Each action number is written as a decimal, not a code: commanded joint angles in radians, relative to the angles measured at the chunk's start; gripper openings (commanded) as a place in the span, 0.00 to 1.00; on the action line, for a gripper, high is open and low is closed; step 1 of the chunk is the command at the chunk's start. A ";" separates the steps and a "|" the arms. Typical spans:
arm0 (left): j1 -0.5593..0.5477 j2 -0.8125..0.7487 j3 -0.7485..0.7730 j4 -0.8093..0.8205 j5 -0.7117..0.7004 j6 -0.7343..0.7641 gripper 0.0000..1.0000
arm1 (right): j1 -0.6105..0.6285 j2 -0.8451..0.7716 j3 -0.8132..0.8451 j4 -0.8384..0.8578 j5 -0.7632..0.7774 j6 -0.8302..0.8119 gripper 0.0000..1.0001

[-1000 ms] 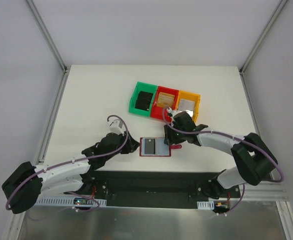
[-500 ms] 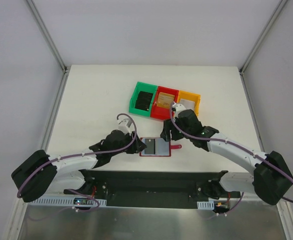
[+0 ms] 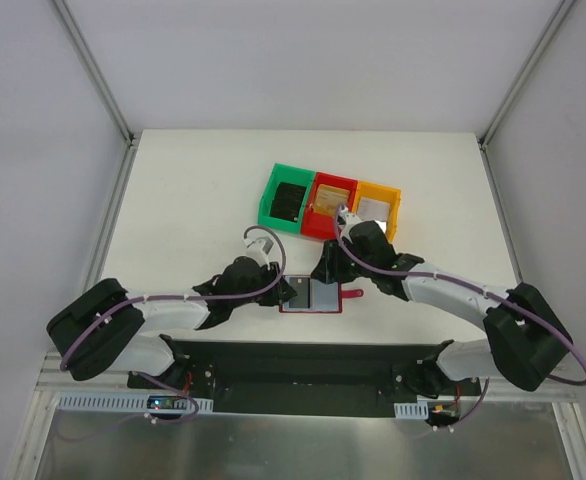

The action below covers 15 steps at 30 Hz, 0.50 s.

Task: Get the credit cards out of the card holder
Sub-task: Remove the credit card from the card holder.

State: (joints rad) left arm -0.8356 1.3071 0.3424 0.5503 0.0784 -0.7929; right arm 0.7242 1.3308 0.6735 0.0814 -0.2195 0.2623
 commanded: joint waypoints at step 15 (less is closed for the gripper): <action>0.023 0.100 0.014 0.030 -0.051 -0.015 0.18 | 0.012 0.110 -0.028 0.199 -0.076 0.107 0.55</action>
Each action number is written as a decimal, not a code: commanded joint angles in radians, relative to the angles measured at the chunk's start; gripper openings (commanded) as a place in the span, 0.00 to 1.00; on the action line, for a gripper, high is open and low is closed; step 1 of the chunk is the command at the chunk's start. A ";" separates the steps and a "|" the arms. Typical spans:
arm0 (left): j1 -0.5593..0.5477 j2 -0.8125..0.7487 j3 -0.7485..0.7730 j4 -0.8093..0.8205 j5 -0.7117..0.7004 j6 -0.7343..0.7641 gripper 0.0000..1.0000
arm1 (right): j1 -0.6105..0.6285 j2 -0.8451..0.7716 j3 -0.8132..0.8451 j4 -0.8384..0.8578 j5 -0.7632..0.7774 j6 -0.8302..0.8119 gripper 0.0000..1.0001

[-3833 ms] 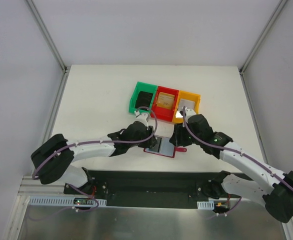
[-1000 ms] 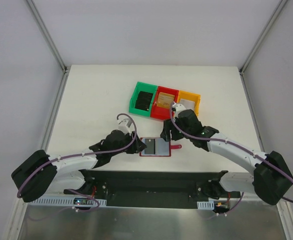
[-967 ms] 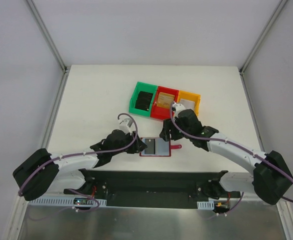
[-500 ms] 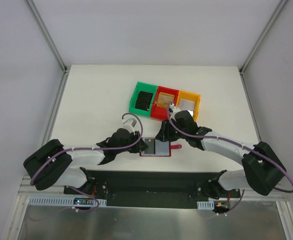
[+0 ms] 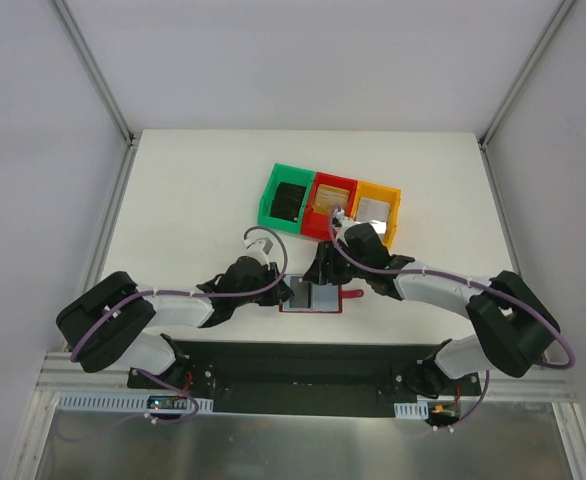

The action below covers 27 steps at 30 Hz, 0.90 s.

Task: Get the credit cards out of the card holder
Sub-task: Remove the credit card from the card holder.

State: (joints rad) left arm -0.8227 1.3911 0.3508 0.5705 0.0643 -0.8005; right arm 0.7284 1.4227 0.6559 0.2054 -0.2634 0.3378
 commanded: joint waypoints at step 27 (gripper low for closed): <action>0.011 0.006 -0.032 -0.011 -0.058 -0.026 0.15 | 0.023 0.154 -0.055 0.223 -0.071 0.109 0.51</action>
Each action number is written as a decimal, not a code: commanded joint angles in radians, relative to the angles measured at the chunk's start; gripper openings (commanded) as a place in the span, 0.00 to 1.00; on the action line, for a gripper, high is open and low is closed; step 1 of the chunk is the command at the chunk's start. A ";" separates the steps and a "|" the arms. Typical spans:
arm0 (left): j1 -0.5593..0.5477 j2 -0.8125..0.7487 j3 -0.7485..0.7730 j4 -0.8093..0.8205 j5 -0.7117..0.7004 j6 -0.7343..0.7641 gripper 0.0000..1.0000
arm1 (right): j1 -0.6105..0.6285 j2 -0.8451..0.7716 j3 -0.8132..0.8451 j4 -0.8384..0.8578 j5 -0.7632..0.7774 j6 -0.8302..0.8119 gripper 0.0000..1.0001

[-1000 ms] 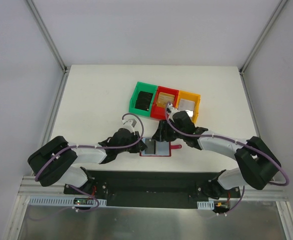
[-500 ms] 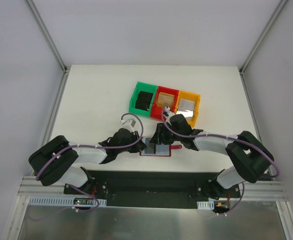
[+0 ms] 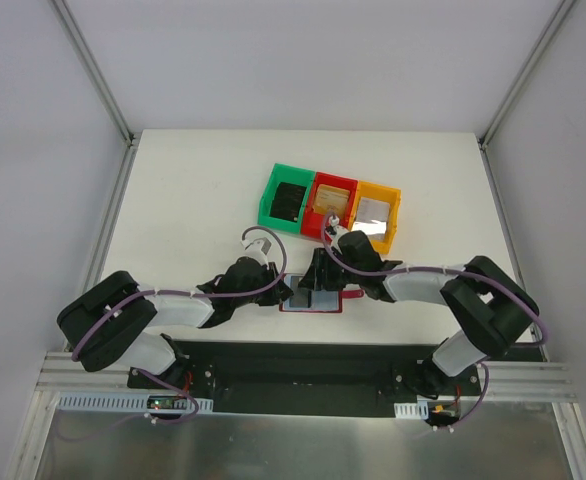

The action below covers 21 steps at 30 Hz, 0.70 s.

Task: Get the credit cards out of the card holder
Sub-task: Remove the credit card from the card holder.

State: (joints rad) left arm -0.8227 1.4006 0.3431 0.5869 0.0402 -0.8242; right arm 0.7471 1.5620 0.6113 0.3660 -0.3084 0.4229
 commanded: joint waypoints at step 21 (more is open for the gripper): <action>0.010 -0.012 -0.046 -0.029 -0.065 -0.015 0.15 | 0.005 -0.003 -0.071 0.168 -0.087 0.128 0.50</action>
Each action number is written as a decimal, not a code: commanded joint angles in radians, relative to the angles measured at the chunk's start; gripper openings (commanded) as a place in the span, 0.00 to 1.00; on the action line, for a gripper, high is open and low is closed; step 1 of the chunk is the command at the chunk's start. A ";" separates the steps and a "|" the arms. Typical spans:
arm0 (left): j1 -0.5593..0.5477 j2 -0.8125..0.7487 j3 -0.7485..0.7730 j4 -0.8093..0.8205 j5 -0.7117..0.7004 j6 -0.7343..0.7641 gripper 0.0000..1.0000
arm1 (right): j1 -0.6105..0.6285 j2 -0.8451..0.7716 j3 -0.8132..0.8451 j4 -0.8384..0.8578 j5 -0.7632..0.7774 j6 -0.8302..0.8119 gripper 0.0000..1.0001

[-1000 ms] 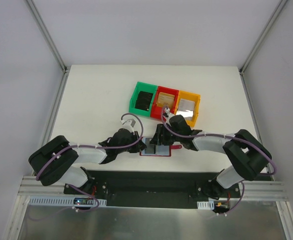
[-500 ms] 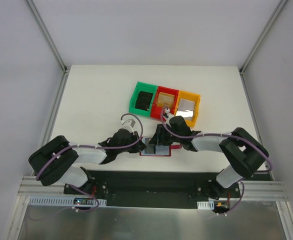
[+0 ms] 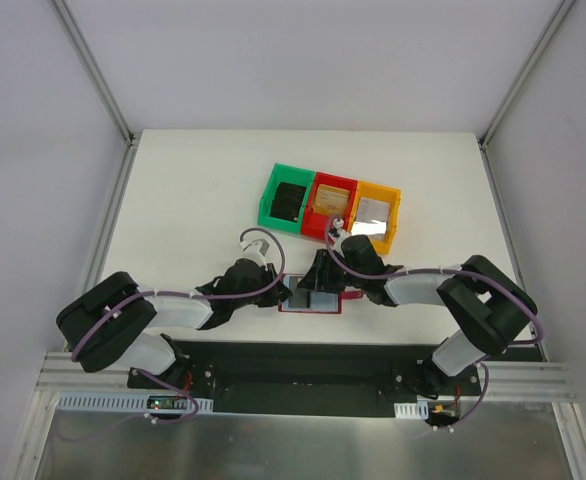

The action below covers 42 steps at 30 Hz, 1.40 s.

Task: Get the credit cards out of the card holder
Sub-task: Remove the credit card from the card holder.

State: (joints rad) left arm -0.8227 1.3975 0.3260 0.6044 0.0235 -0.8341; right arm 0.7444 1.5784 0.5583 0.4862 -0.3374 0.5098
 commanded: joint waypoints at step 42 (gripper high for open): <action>-0.012 -0.231 -0.062 -0.187 -0.102 -0.028 0.36 | -0.043 0.032 0.075 -0.031 -0.112 -0.017 0.53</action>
State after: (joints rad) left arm -0.8257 1.2312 0.2546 0.5152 -0.0235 -0.8970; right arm 0.7128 1.6363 0.6113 0.4828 -0.4355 0.5285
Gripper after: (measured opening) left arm 0.355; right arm 0.526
